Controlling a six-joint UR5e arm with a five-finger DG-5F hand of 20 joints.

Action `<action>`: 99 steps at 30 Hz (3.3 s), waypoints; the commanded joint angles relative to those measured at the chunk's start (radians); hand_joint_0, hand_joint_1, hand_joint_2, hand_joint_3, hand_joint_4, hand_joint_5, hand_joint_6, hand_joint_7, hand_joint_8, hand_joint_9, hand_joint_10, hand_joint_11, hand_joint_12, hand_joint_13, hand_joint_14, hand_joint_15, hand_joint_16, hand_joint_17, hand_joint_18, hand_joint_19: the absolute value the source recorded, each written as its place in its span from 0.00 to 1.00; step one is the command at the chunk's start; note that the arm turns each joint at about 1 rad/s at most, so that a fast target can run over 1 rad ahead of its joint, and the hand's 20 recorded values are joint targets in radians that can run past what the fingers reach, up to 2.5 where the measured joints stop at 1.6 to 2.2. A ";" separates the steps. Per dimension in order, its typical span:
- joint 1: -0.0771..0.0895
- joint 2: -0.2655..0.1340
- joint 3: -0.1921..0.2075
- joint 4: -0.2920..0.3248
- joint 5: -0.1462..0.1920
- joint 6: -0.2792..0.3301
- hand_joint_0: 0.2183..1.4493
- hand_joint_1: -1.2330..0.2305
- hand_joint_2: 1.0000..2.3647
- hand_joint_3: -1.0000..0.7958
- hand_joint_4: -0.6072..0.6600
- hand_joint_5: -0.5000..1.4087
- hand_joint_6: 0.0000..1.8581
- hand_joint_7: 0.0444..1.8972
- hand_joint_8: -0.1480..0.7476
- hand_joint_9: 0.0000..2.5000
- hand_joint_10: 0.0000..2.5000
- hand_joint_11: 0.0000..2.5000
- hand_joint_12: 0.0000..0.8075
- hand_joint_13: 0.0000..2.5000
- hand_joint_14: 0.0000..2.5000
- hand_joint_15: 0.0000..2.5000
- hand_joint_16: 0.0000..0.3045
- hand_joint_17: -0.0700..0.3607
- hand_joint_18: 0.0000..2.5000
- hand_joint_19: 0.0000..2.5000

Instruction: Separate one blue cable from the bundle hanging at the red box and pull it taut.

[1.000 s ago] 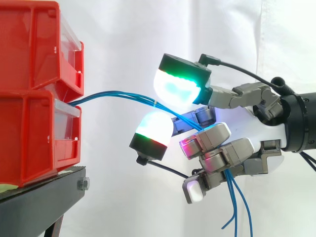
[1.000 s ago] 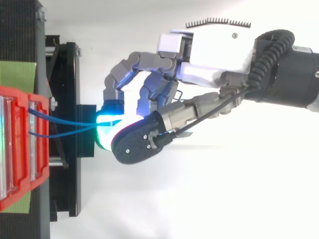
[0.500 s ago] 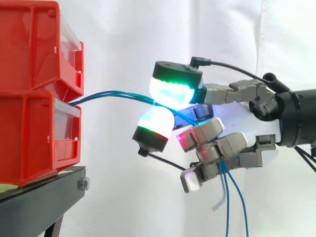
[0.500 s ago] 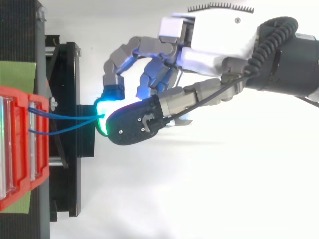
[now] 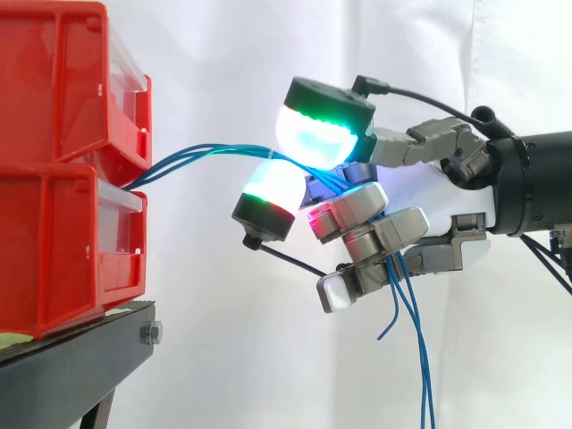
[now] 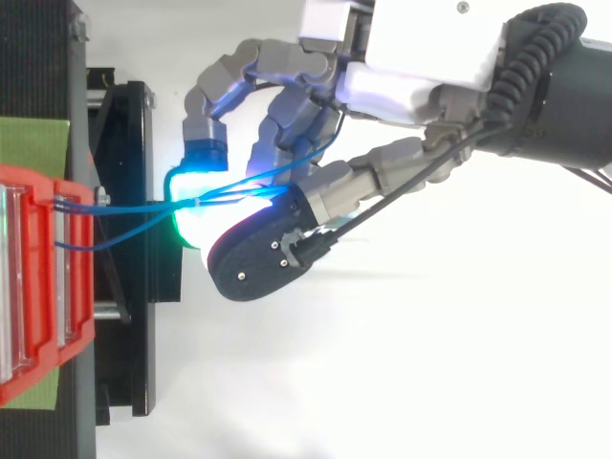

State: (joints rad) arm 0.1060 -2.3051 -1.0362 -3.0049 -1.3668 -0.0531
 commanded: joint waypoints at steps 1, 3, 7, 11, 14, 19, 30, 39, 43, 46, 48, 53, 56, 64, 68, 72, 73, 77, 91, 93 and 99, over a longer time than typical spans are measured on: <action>0.000 0.000 0.002 -0.005 0.000 -0.001 0.24 0.37 0.00 0.28 0.63 0.17 0.51 0.47 0.58 0.43 0.24 0.54 0.44 0.56 0.15 0.62 0.16 0.41 0.36 0.29; 0.000 0.001 0.002 -0.006 0.000 -0.001 0.23 0.43 0.00 0.28 0.64 0.17 0.51 0.47 0.58 0.43 0.24 0.52 0.44 0.56 0.15 0.61 0.16 0.42 0.37 0.29; 0.000 0.000 0.002 -0.005 0.002 -0.001 0.31 0.50 0.00 0.28 0.62 0.17 0.50 0.50 0.54 0.45 0.17 0.58 0.40 0.57 0.12 0.64 0.15 0.40 0.36 0.30; -0.002 0.000 0.002 -0.006 0.002 -0.001 0.33 0.43 0.01 0.37 0.62 0.17 0.50 0.53 0.55 0.45 0.16 0.58 0.40 0.57 0.12 0.65 0.15 0.41 0.36 0.31; 0.000 0.000 0.002 -0.006 0.002 -0.001 0.33 0.37 0.01 0.45 0.58 0.17 0.51 0.54 0.54 0.45 0.16 0.59 0.40 0.56 0.12 0.65 0.16 0.42 0.36 0.30; 0.000 0.000 0.002 -0.006 0.003 -0.001 0.37 0.30 0.02 0.49 0.51 0.17 0.52 0.57 0.54 0.43 0.17 0.59 0.40 0.56 0.10 0.66 0.16 0.42 0.36 0.30; 0.000 0.000 0.001 -0.005 0.006 -0.007 0.42 0.26 0.00 0.28 0.57 0.16 0.52 0.56 0.53 0.42 0.16 0.60 0.39 0.54 0.06 0.68 0.16 0.42 0.35 0.30; 0.007 0.000 0.001 -0.005 0.011 -0.005 0.31 0.38 0.00 0.28 0.60 0.17 0.51 0.53 0.53 0.46 0.17 0.59 0.40 0.56 0.09 0.67 0.16 0.41 0.36 0.32; 0.011 0.000 0.001 -0.005 0.011 -0.005 0.27 0.44 0.00 0.28 0.61 0.18 0.51 0.52 0.55 0.46 0.18 0.59 0.42 0.56 0.13 0.65 0.17 0.43 0.37 0.33; 0.011 0.000 0.001 -0.005 0.011 -0.005 0.26 0.43 0.00 0.28 0.62 0.18 0.51 0.52 0.55 0.46 0.18 0.58 0.42 0.56 0.13 0.64 0.17 0.43 0.37 0.32; 0.011 0.000 0.001 -0.005 0.011 -0.007 0.27 0.40 0.00 0.28 0.62 0.17 0.51 0.52 0.54 0.46 0.17 0.59 0.42 0.56 0.13 0.64 0.17 0.43 0.37 0.32; 0.011 0.000 0.001 -0.005 0.011 -0.007 0.37 0.33 0.01 0.34 0.57 0.18 0.51 0.56 0.53 0.46 0.15 0.61 0.40 0.56 0.10 0.66 0.16 0.42 0.36 0.32; 0.011 0.000 0.001 -0.005 0.011 -0.005 0.39 0.29 0.01 0.41 0.53 0.17 0.51 0.61 0.52 0.46 0.15 0.61 0.39 0.56 0.10 0.66 0.16 0.42 0.37 0.32; 0.011 0.000 0.001 -0.005 0.011 -0.007 0.43 0.25 0.00 0.28 0.55 0.17 0.52 0.56 0.51 0.43 0.15 0.61 0.40 0.55 0.06 0.69 0.16 0.42 0.35 0.30; 0.011 0.000 0.001 -0.005 0.011 -0.005 0.29 0.28 0.00 0.28 0.60 0.17 0.52 0.50 0.53 0.43 0.15 0.60 0.42 0.54 0.07 0.67 0.16 0.42 0.35 0.32; 0.011 0.000 0.001 -0.005 0.011 -0.007 0.24 0.37 0.00 0.28 0.61 0.17 0.51 0.50 0.56 0.44 0.18 0.57 0.44 0.55 0.12 0.64 0.18 0.44 0.37 0.32; 0.011 0.000 0.001 -0.003 0.011 -0.007 0.24 0.37 0.00 0.28 0.61 0.17 0.51 0.50 0.56 0.45 0.18 0.58 0.44 0.55 0.12 0.64 0.18 0.44 0.37 0.32; 0.011 0.000 -0.001 -0.002 0.011 -0.007 0.27 0.42 0.00 0.28 0.61 0.17 0.51 0.51 0.54 0.45 0.14 0.59 0.41 0.55 0.10 0.65 0.17 0.43 0.36 0.32; 0.011 0.000 -0.001 -0.002 0.011 -0.005 0.42 0.27 0.01 0.40 0.50 0.17 0.52 0.61 0.52 0.44 0.11 0.63 0.41 0.54 0.06 0.68 0.16 0.42 0.34 0.31; 0.011 0.000 -0.001 -0.002 0.011 -0.005 0.45 0.25 0.01 0.32 0.51 0.16 0.52 0.60 0.52 0.43 0.10 0.63 0.40 0.53 0.04 0.69 0.16 0.42 0.34 0.31; 0.011 0.000 -0.001 -0.003 0.011 -0.005 0.41 0.24 0.00 0.28 0.57 0.17 0.51 0.60 0.52 0.44 0.07 0.64 0.41 0.54 0.01 0.70 0.16 0.42 0.34 0.30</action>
State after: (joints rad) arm 0.1166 -2.3056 -1.0370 -3.0074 -1.3560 -0.0592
